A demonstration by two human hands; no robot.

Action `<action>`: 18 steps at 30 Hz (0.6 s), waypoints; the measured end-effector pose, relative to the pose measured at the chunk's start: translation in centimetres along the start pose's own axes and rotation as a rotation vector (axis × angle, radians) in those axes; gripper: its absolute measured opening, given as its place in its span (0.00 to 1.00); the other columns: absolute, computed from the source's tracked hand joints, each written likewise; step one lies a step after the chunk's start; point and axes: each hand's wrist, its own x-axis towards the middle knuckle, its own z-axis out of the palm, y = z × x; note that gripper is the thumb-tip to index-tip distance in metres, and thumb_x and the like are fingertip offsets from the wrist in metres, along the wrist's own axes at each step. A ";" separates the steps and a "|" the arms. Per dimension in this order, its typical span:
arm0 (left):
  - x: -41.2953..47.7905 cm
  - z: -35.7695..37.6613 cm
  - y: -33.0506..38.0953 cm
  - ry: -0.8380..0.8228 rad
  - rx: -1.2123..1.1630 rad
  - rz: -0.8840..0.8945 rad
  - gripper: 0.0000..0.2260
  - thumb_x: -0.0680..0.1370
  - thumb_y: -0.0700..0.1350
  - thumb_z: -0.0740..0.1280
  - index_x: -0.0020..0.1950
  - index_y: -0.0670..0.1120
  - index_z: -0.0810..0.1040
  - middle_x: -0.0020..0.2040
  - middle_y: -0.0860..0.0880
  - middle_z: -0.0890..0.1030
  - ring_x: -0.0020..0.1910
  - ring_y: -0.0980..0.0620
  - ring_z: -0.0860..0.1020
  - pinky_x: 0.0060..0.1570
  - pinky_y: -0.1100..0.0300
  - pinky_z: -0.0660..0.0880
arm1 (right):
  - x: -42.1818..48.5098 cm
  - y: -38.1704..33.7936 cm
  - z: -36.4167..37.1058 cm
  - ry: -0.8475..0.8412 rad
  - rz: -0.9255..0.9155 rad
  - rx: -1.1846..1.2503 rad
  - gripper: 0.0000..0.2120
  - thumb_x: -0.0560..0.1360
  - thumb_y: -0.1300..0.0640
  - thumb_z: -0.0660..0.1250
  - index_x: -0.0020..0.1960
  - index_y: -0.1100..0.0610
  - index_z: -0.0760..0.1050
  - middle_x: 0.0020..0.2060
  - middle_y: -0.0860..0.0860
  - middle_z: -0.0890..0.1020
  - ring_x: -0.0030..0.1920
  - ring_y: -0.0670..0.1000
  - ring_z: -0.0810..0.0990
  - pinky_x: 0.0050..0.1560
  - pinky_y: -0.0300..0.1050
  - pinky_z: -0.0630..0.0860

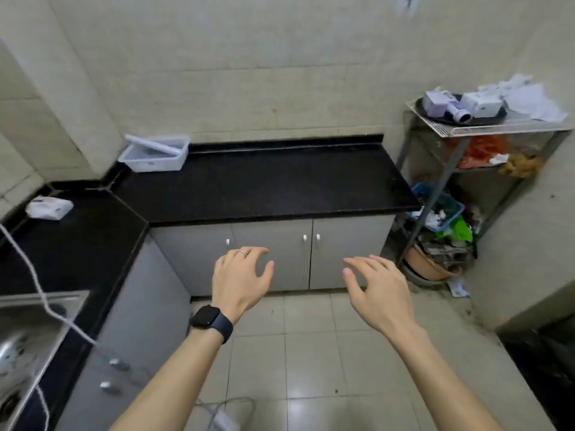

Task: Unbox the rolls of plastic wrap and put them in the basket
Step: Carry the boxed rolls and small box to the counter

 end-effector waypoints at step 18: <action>30.8 15.4 20.9 -0.124 -0.018 0.421 0.15 0.78 0.59 0.59 0.61 0.58 0.78 0.59 0.57 0.81 0.61 0.49 0.76 0.61 0.50 0.69 | 20.9 21.3 -3.2 0.147 0.373 -0.036 0.15 0.81 0.47 0.62 0.65 0.46 0.80 0.63 0.43 0.82 0.69 0.51 0.72 0.71 0.51 0.67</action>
